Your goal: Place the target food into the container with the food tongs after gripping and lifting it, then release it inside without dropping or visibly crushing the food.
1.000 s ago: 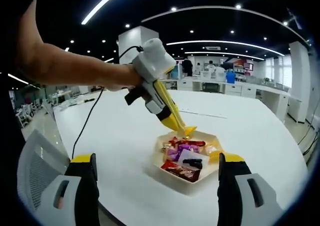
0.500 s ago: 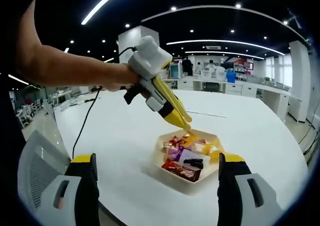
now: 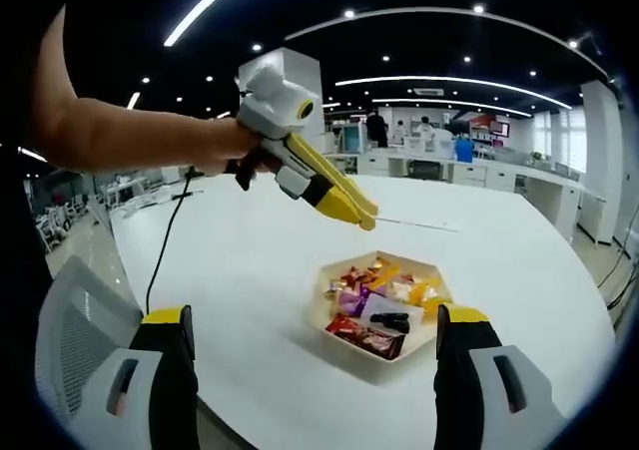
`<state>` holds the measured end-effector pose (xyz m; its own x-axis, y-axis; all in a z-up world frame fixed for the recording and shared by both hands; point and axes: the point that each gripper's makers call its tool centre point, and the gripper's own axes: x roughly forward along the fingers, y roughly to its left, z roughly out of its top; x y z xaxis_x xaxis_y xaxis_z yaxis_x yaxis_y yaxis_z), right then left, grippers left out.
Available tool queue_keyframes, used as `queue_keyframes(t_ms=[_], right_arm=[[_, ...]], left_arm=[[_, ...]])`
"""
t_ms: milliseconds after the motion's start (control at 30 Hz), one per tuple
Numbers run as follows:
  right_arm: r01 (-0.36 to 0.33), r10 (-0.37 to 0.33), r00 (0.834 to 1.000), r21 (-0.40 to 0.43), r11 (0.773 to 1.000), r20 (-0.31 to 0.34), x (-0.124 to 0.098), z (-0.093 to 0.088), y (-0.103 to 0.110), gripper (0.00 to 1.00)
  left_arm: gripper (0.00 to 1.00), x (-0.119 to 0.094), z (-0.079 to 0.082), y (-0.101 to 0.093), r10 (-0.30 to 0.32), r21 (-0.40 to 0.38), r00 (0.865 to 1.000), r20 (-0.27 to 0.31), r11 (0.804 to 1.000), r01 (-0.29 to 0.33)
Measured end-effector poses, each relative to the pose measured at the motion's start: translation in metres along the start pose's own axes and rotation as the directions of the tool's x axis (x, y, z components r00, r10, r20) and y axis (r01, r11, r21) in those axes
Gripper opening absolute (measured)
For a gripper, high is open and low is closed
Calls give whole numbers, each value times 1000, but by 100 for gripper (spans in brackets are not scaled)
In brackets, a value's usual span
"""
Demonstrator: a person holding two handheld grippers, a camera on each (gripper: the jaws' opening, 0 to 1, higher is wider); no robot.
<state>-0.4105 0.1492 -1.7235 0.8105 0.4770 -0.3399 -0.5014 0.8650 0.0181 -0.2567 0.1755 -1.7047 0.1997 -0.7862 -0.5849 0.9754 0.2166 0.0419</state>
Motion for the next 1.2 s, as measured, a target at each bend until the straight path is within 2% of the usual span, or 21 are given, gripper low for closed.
queue_keyframes(t_ms=[267, 467, 667, 900, 967, 1100, 1200], right_arm=[[-7, 6, 1000, -5, 1000, -10, 1, -2, 1, 99], [-32, 32, 999, 1, 999, -18, 1, -3, 5, 99], [-36, 35, 999, -27, 999, -22, 1, -2, 7, 99], [-49, 51, 998, -63, 997, 25, -2, 13, 6, 99], [-45, 47, 999, -91, 995, 14, -1, 17, 1, 99], [-36, 40, 999, -100, 994, 34, 3, 30, -15, 99], [-35, 40, 998, -118, 992, 39, 8, 35, -20, 99]], left_arm=[[25, -30, -16, 11, 43, -50, 998, 36, 998, -41], [25, -58, -22, 7, 64, -78, 994, 94, 995, -57], [26, -91, -32, 6, 122, -110, 985, 121, 988, -108], [26, -120, -51, -2, 169, -134, 975, 146, 980, -150], [26, -126, -57, -2, 191, -134, 971, 145, 976, -172], [26, -140, -72, -6, 211, -148, 967, 144, 971, -189], [26, -149, -76, -8, 219, -169, 964, 152, 967, -193]])
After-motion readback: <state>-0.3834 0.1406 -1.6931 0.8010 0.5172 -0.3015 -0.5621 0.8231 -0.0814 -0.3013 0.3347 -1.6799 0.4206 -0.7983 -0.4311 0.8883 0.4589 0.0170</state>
